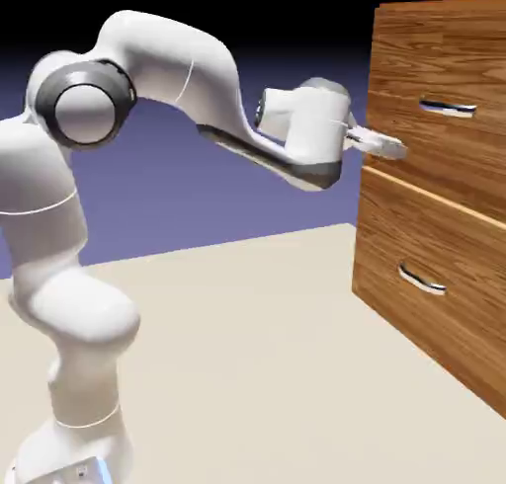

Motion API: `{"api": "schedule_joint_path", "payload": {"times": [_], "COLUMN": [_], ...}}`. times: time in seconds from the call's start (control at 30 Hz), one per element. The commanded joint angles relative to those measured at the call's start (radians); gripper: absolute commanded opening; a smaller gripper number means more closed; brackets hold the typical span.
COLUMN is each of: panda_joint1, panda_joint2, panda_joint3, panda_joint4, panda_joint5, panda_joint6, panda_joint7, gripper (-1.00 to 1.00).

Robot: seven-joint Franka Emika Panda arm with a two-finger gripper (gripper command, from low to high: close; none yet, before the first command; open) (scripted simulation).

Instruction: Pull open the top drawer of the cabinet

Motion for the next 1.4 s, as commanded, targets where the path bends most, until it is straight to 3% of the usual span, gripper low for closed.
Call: {"api": "schedule_joint_path", "payload": {"times": [0.0, 0.57, 0.83, 0.87, 1.13, 1.37], "panda_joint1": [0.012, 0.218, 0.022, 0.022, 0.190, 0.184], "panda_joint2": [0.010, 0.173, 0.378, 0.378, 0.187, -0.048], "panda_joint3": [-0.012, -0.207, -0.066, -0.066, -0.183, -0.114], "panda_joint4": [0.018, 0.313, 0.564, 0.564, 0.329, 0.088], "panda_joint5": [-0.044, -0.755, -0.888, -0.888, -0.764, -0.609], "panda_joint6": [-0.001, -0.011, 0.073, 0.073, -0.006, -0.101], "panda_joint7": [-0.029, -0.507, -0.267, -0.267, -0.490, -0.786], "gripper": [0.00, 0.00, 0.00, -1.00, -1.00, -1.00]}}
